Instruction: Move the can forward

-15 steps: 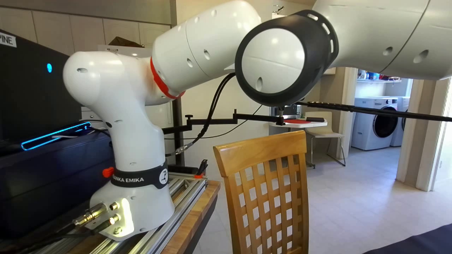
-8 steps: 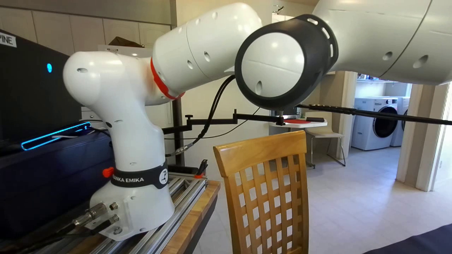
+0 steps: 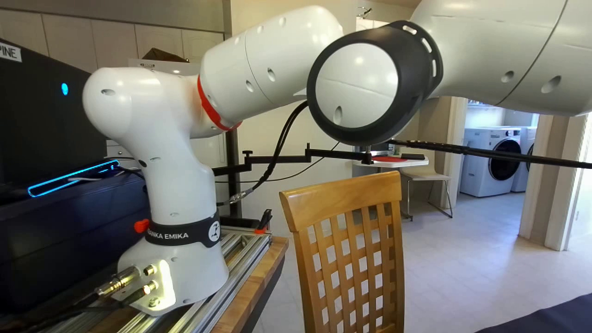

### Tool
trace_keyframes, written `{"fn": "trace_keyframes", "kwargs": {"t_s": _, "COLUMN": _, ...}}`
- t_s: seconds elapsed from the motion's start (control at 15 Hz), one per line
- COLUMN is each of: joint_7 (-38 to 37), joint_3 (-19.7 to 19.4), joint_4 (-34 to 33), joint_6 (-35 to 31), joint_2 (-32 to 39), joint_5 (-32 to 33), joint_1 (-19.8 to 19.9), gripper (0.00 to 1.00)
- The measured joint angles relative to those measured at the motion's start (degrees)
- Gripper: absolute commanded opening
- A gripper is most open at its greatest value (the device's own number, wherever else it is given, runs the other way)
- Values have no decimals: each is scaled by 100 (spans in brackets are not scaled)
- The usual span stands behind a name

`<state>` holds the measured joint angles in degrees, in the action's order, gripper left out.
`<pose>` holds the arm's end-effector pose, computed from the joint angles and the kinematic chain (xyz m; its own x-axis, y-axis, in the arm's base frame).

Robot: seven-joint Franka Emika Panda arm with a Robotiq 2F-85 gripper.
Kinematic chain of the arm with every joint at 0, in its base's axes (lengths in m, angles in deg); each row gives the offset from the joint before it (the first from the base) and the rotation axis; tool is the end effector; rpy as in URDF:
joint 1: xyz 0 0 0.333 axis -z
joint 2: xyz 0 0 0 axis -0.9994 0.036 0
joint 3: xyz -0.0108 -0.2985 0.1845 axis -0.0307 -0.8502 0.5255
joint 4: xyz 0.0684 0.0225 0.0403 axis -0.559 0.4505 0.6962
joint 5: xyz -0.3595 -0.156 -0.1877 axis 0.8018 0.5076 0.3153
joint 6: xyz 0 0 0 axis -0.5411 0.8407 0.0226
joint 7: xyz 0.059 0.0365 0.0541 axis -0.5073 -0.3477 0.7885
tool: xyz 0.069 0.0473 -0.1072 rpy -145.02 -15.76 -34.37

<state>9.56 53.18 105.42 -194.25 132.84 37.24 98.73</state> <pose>0.9001 -0.1733 0.1985 0.3795 -0.9211 0.0869 -0.8727 -0.3875 -0.2972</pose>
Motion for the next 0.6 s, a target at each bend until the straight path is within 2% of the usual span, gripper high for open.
{"fn": "trace_keyframes", "kwargs": {"t_s": 0.53, "joint_7": -60, "joint_3": -86, "joint_4": 0, "joint_6": 0, "joint_2": 66, "joint_5": 0, "joint_1": -49, "gripper": 100}}
{"fn": "trace_keyframes", "kwargs": {"t_s": 0.6, "joint_7": -63, "joint_3": -94, "joint_4": 0, "joint_6": 0, "joint_2": 75, "joint_5": 0, "joint_1": -54, "gripper": 75}}
